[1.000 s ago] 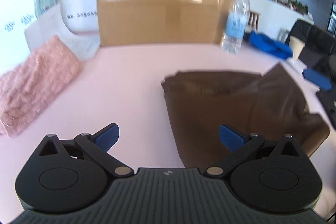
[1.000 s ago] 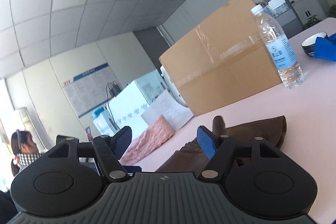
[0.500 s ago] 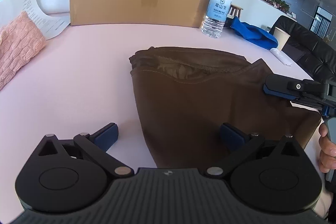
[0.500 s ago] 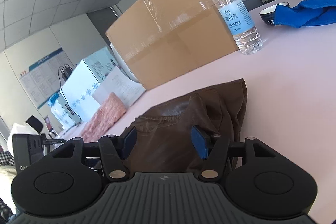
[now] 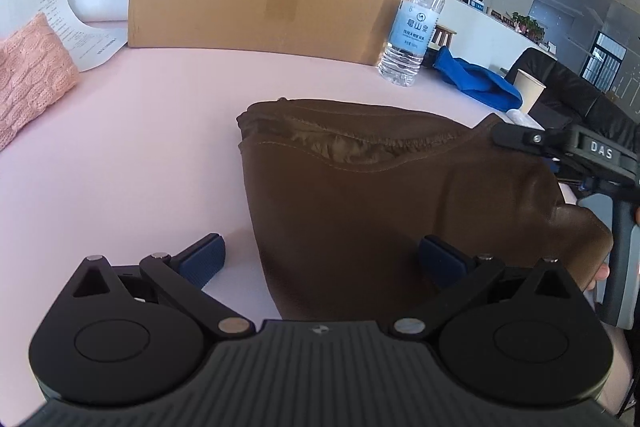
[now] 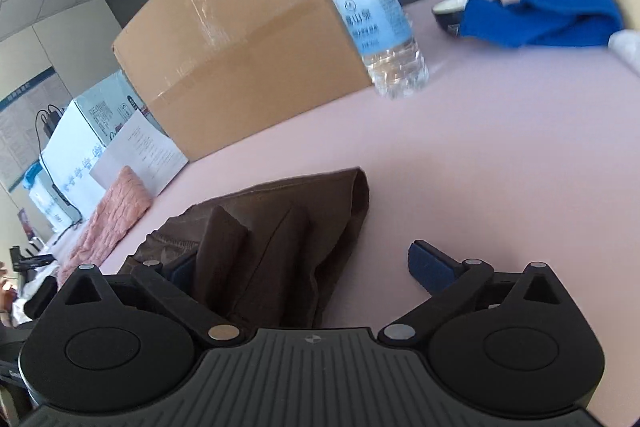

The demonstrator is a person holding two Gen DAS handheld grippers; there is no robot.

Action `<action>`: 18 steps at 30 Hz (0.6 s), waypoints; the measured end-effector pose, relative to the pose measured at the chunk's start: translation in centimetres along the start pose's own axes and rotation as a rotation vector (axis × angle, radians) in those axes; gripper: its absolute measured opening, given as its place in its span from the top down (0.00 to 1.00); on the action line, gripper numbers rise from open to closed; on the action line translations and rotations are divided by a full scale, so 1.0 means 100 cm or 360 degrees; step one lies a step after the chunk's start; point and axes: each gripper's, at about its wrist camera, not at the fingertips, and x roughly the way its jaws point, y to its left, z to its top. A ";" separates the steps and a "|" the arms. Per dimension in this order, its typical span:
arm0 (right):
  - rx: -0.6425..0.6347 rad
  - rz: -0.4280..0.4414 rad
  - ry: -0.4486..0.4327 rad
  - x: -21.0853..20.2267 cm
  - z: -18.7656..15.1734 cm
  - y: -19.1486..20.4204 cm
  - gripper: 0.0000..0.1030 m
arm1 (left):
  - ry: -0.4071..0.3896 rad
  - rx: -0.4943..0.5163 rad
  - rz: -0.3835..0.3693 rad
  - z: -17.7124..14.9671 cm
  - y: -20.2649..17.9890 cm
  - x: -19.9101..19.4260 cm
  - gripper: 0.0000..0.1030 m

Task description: Fold clothes

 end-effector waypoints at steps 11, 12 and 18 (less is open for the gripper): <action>0.0089 0.0259 0.0103 0.015 0.011 -0.013 0.00 | 0.0020 -0.0223 -0.0334 0.005 0.025 -0.004 0.00; 0.0093 0.0274 0.0106 0.016 0.011 -0.013 0.00 | 0.0060 -0.0296 -0.0473 0.006 0.032 -0.003 0.00; 0.0109 0.0302 0.0138 0.018 0.011 -0.010 0.39 | 0.0048 -0.0237 -0.0438 0.004 0.028 -0.005 0.43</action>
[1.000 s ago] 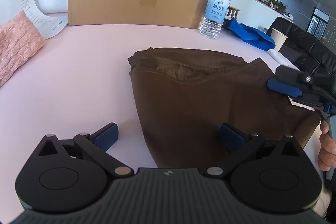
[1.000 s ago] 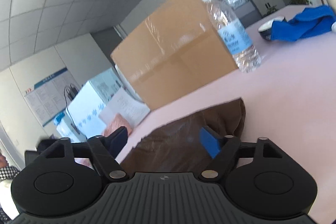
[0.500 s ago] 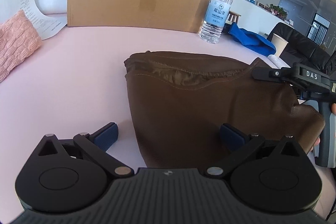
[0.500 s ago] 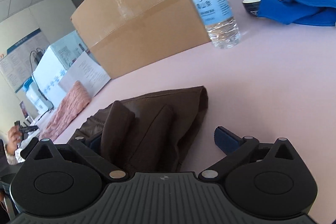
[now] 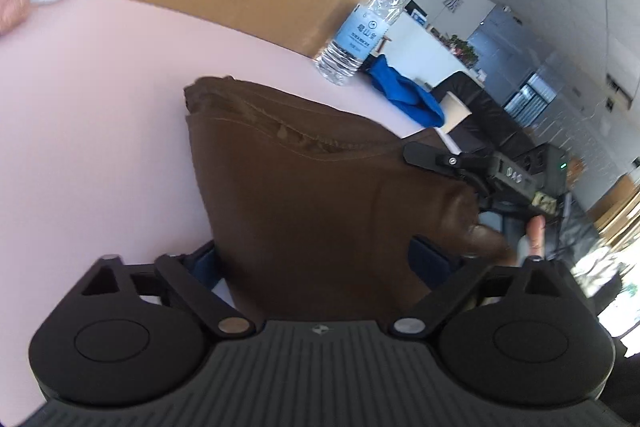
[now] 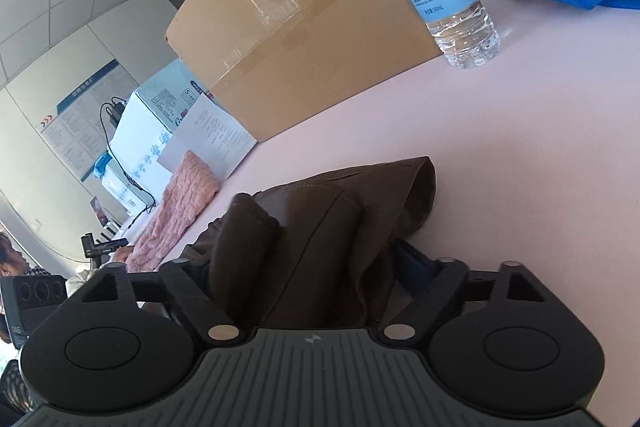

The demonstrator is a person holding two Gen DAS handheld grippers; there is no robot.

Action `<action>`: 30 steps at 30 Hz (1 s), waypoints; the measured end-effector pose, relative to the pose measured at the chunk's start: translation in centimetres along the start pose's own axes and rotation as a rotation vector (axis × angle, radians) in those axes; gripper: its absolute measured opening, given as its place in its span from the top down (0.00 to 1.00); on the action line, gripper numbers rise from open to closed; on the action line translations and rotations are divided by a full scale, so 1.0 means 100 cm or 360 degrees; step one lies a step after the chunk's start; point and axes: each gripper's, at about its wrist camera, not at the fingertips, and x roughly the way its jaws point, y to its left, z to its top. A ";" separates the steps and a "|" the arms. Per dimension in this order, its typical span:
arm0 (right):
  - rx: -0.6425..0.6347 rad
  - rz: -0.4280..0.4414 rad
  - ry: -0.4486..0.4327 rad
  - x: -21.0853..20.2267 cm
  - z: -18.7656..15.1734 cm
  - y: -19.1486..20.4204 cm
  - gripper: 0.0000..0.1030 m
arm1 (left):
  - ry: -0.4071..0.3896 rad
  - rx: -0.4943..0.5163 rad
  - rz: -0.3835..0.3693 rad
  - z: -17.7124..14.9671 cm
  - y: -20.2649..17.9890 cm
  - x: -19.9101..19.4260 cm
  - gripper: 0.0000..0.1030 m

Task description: Fold clothes

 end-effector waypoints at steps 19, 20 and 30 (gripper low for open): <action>-0.0242 -0.0163 -0.0453 -0.024 -0.008 0.046 0.84 | -0.0114 0.0155 0.0285 0.020 -0.035 0.011 0.79; -0.0261 -0.0175 -0.0499 -0.029 -0.007 0.049 0.85 | -0.0104 0.0233 0.0336 0.028 -0.049 0.016 0.80; -0.0206 -0.0388 -0.1023 -0.116 0.021 0.028 0.85 | -0.0232 0.0680 0.0306 0.083 -0.139 0.072 0.81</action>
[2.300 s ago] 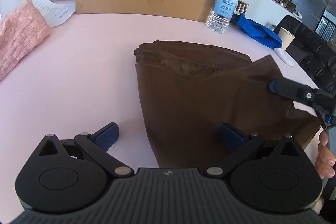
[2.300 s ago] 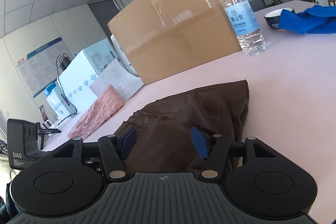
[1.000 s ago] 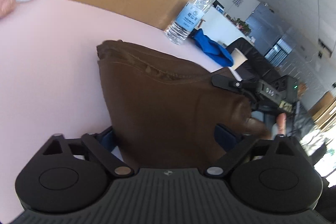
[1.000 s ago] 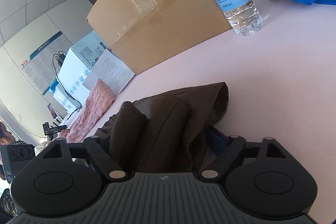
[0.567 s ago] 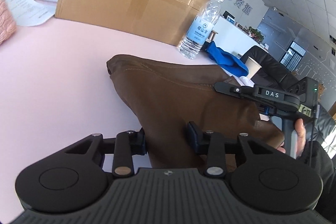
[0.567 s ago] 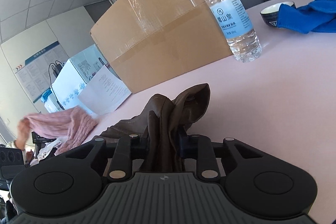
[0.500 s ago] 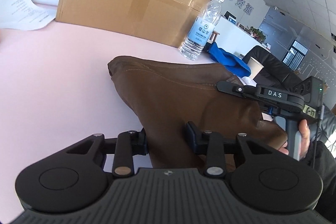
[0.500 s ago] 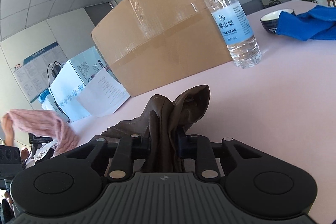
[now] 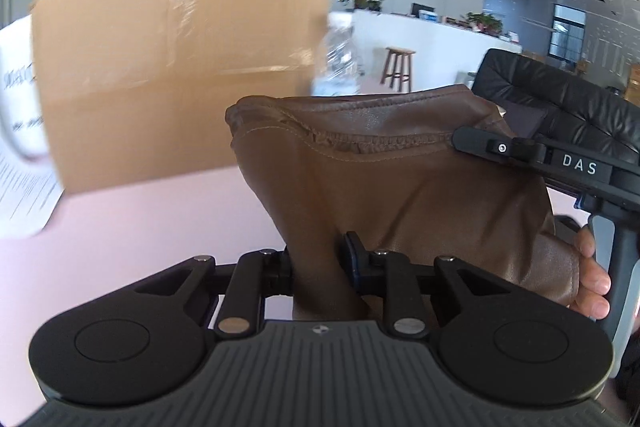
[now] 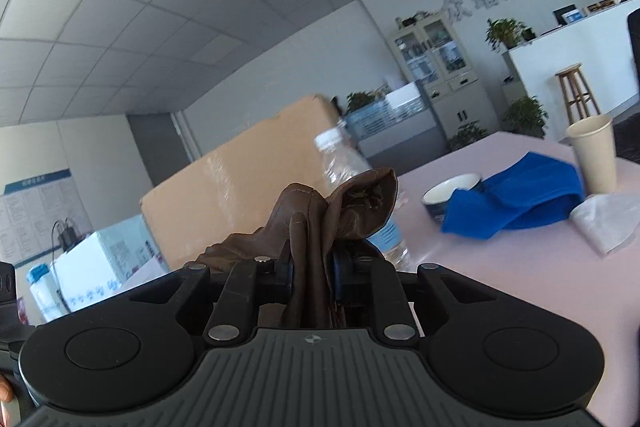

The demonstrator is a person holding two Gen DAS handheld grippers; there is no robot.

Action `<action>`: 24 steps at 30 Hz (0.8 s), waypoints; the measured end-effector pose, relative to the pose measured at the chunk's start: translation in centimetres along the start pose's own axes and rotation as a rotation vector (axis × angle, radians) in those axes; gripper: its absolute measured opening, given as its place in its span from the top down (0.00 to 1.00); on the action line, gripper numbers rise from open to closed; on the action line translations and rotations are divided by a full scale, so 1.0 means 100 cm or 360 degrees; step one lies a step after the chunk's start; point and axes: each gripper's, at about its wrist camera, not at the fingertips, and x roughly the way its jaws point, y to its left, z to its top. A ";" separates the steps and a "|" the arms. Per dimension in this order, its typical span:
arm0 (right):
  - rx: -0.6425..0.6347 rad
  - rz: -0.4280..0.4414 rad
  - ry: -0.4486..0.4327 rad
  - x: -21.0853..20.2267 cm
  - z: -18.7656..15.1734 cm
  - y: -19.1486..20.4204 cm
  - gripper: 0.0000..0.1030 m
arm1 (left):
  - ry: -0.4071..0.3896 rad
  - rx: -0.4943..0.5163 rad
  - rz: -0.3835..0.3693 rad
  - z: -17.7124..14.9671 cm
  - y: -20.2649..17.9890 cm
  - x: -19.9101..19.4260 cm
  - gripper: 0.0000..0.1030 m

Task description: Fold clothes

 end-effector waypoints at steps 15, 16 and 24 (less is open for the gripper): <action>0.0032 -0.0847 -0.0143 0.008 0.010 -0.103 0.85 | 0.0003 0.0221 -0.0088 0.036 -0.135 0.170 0.82; 0.0054 -0.0865 -0.0110 0.012 0.007 -0.107 0.85 | -0.0005 0.0246 -0.0061 0.031 -0.140 0.178 0.82; 0.0124 -0.1110 0.0005 0.045 -0.016 -0.121 0.49 | -0.0023 0.0259 0.0074 0.015 -0.136 0.196 0.37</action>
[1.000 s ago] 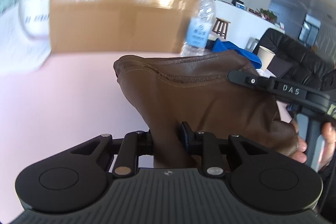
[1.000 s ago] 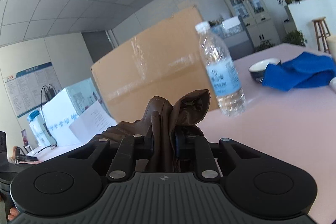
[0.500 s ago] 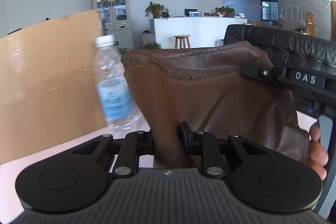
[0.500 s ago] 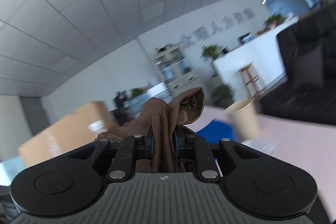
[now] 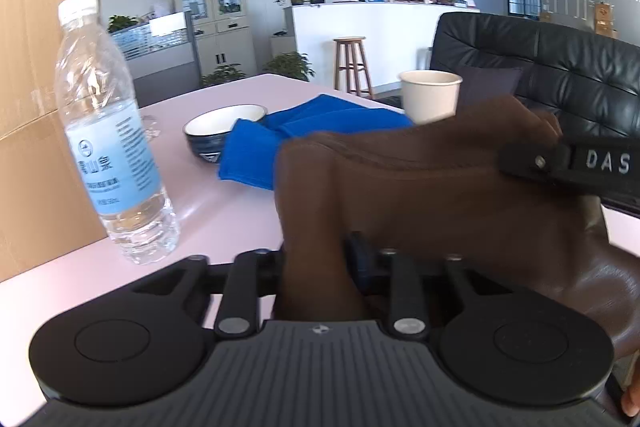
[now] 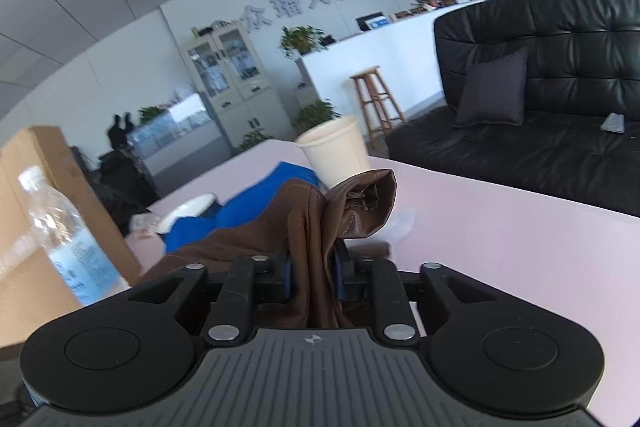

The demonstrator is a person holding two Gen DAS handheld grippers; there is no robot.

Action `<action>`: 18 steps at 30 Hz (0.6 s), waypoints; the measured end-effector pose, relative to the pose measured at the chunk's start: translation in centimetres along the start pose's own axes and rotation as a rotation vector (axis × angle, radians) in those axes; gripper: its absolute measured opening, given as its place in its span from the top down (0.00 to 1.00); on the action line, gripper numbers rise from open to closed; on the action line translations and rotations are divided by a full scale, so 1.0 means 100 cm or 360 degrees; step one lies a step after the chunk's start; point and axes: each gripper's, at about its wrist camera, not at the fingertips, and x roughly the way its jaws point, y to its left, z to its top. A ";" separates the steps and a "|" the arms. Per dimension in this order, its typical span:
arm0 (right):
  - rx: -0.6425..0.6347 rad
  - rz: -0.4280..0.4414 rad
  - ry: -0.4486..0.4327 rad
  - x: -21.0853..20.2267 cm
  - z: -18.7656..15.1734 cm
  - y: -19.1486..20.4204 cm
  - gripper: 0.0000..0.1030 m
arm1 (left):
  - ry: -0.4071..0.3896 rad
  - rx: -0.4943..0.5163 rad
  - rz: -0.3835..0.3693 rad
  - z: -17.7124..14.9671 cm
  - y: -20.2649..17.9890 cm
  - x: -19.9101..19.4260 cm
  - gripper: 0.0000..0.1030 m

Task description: Fold clothes

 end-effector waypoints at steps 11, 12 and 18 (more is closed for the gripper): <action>0.0339 0.0287 -0.0297 -0.039 -0.007 -0.016 0.00 | -0.0019 -0.0299 0.0061 0.010 0.067 -0.040 0.06; 0.0372 0.0275 -0.0351 -0.047 -0.006 -0.018 0.00 | -0.0022 -0.0367 0.0050 0.009 0.079 -0.047 0.06; 0.0606 0.0465 -0.0595 -0.101 -0.008 -0.015 0.00 | -0.0108 -0.0541 0.0069 -0.002 0.142 -0.101 0.06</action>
